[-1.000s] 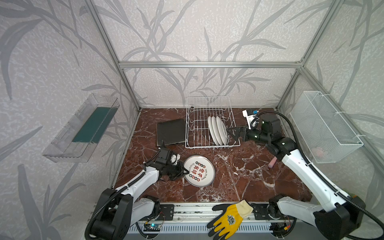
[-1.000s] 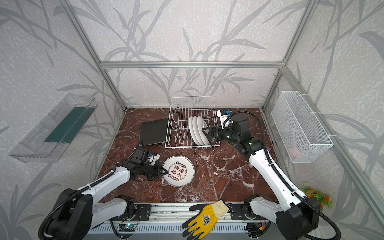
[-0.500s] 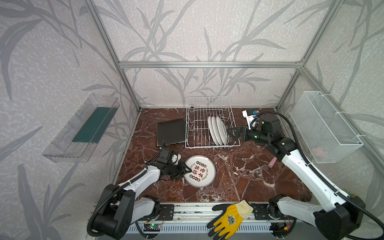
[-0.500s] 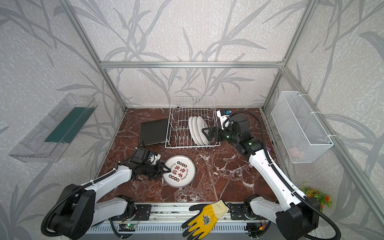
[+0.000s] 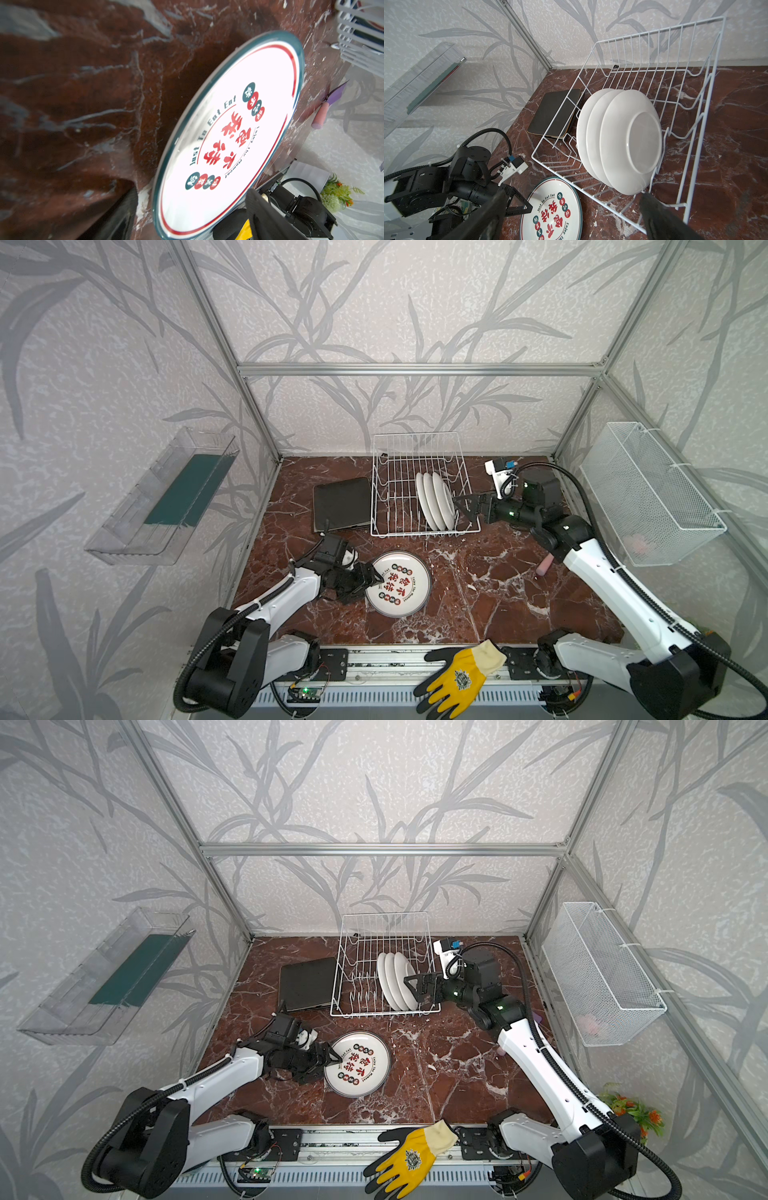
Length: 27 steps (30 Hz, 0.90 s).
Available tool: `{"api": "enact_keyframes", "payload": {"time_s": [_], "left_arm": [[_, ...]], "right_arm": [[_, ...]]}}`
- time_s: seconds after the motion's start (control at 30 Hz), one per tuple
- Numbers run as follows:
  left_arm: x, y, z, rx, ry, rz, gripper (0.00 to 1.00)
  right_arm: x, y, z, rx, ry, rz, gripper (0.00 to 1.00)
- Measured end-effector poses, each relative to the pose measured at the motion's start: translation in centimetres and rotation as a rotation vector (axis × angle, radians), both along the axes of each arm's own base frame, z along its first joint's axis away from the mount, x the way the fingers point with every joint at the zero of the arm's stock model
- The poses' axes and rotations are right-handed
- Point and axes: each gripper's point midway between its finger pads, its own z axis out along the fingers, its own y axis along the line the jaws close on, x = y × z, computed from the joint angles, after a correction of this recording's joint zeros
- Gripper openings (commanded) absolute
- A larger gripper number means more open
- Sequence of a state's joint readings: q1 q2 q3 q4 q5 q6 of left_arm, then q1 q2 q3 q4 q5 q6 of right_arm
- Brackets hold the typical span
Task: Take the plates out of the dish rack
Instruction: 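Open the left gripper and lift it off the lettered plate, then move the left gripper back over the rack to the next patterned plate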
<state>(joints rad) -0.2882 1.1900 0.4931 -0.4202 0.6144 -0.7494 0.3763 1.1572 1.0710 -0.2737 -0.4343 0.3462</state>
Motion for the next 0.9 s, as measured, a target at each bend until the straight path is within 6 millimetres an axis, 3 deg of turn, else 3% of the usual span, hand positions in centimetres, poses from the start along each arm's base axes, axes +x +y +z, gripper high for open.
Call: {"api": "enact_keyframes", "payload": {"time_s": [0.13, 0.27, 0.33, 0.5, 0.9], "left_arm": [[0.7, 0.6, 1.5, 0.045, -0.04, 0.007, 0.9], [2.4, 1.1, 5.3, 0.082, -0.153, 0.006, 0.93], [3.3, 1.4, 7.7, 0.098, -0.226, 0.01, 0.99], [5.3, 2.1, 13.1, 0.13, -0.393, 0.043, 0.99], [12.3, 0.4, 20.6, 0.147, -0.563, 0.004, 0.97]], "right_arm": [[0.0, 0.0, 0.0, -0.001, 0.0, -0.001, 0.99], [0.1, -0.1, -0.1, -0.006, -0.001, -0.008, 0.99], [0.1, -0.2, -0.2, -0.01, 0.0, -0.01, 0.99], [0.0, -0.5, -0.6, -0.03, 0.009, -0.019, 0.99], [-0.4, -1.6, -0.9, -0.082, 0.002, -0.054, 0.99]]}}
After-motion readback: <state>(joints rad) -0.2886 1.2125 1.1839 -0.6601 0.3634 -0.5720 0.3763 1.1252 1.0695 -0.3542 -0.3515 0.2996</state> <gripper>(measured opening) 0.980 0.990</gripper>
